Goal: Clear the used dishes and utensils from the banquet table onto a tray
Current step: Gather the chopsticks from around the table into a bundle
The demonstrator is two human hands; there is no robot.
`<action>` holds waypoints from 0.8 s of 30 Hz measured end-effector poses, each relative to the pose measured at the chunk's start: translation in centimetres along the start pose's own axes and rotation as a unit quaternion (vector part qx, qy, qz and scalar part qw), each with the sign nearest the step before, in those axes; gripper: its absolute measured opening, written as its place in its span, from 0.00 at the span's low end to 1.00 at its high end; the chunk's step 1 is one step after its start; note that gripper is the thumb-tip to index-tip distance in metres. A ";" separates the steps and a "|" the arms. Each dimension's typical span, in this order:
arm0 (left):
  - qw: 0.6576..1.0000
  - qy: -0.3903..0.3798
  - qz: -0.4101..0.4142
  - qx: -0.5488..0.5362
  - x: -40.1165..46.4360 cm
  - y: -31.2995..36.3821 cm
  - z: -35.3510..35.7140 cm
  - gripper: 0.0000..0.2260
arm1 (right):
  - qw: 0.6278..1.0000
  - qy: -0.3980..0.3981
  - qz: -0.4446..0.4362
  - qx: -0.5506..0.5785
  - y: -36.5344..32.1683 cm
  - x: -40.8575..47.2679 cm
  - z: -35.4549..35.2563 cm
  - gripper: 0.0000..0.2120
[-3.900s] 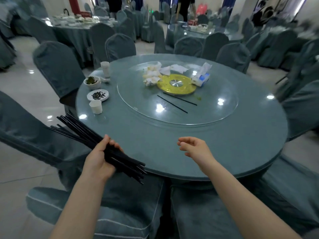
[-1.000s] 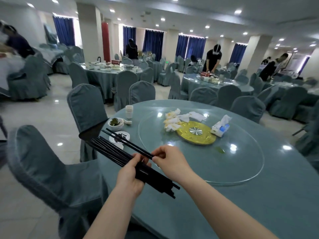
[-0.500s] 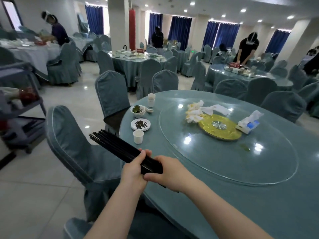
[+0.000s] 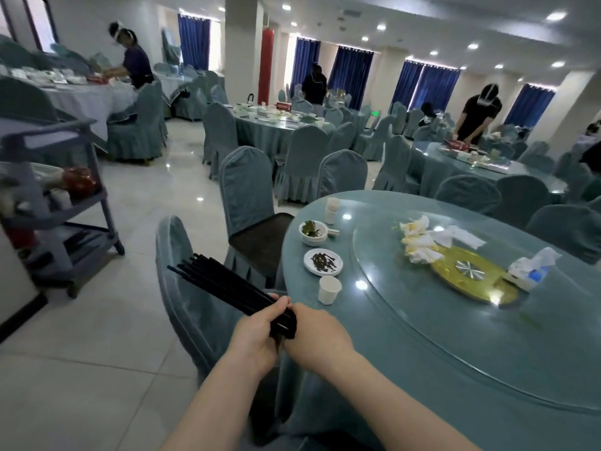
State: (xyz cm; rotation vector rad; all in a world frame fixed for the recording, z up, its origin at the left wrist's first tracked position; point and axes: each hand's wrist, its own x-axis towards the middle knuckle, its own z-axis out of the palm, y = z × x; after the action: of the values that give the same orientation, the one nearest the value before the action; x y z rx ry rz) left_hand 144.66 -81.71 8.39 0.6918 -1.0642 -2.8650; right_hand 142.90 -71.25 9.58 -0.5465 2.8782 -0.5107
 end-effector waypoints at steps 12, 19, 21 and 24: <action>0.988 0.000 0.119 -0.097 4.5 22.4 -16.2 0.27 | 0.991 0.033 -0.095 -0.092 -10.8 11.3 2.4 0.08; 0.992 0.029 0.115 0.050 7.7 29.8 -19.1 0.29 | 0.978 0.020 -0.169 -0.124 -15.0 17.4 4.3 0.08; 0.985 0.038 0.119 0.116 9.1 30.7 -19.4 0.26 | 0.977 0.019 -0.171 -0.124 -15.9 19.4 4.9 0.09; 0.969 0.053 0.120 0.208 11.9 32.5 -20.1 0.23 | 0.977 0.021 -0.172 -0.125 -17.1 23.4 5.7 0.09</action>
State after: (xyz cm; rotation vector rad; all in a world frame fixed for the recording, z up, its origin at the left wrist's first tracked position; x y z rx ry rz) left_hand 137.50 -121.08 10.38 0.6620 -1.6259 -2.3956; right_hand 128.20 -96.87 8.13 -1.0974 2.9167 -0.2014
